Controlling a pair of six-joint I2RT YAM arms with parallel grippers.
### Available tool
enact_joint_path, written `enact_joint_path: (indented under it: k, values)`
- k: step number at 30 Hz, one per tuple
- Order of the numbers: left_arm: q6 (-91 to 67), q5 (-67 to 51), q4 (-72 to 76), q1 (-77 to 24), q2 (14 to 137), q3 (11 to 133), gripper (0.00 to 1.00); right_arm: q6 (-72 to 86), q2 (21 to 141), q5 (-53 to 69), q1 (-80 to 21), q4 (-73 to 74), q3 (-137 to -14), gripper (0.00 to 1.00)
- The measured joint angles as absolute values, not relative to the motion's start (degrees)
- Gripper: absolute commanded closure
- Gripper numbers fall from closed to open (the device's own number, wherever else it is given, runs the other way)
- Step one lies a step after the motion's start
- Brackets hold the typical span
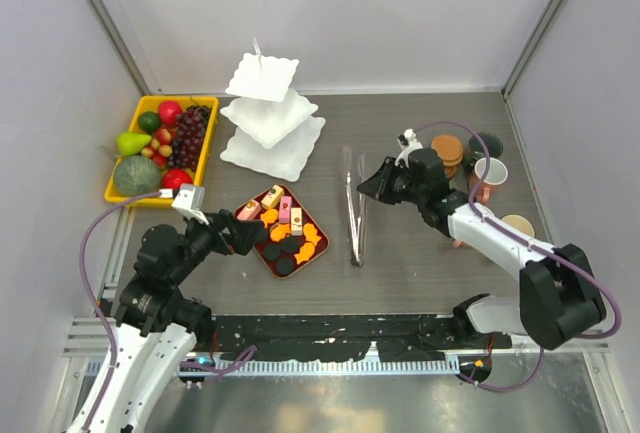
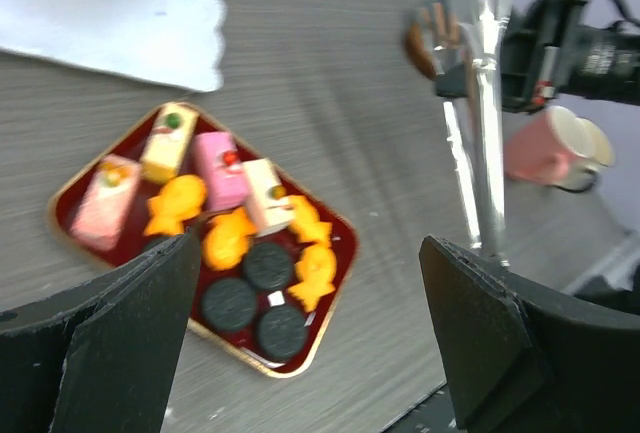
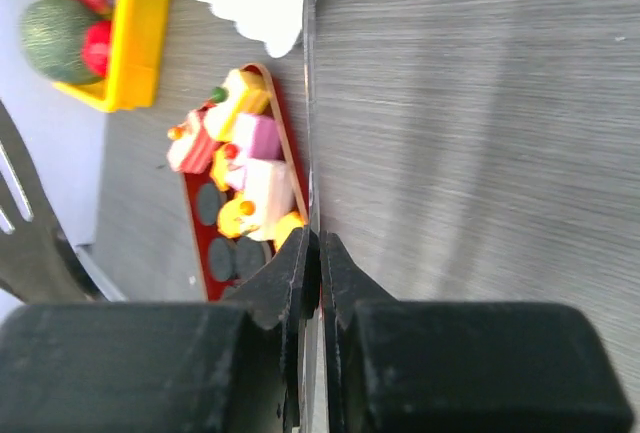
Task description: Serve the afternoon tea
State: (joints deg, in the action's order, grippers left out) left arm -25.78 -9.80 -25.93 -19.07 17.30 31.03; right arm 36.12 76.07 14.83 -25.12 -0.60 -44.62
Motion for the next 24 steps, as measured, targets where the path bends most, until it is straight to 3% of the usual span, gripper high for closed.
enact_joint_path:
  k: [8, 14, 24]
  values:
    - [-35.99, -23.16, -7.9, -22.63, 27.49, 31.03, 0.01, 49.47, 70.08, 22.28, -25.56, -20.23, -36.23, 0.9]
    - [-40.25, -25.1, 5.72, -31.57, 35.27, 31.73, 0.01, 58.48, 70.0, 26.37, -26.39, -35.92, -35.03, 0.89]
    - [-48.29, -24.71, 20.84, -37.56, 47.31, 34.65, 0.01, 67.92, 72.27, 30.2, -27.92, -55.35, -35.14, 0.91]
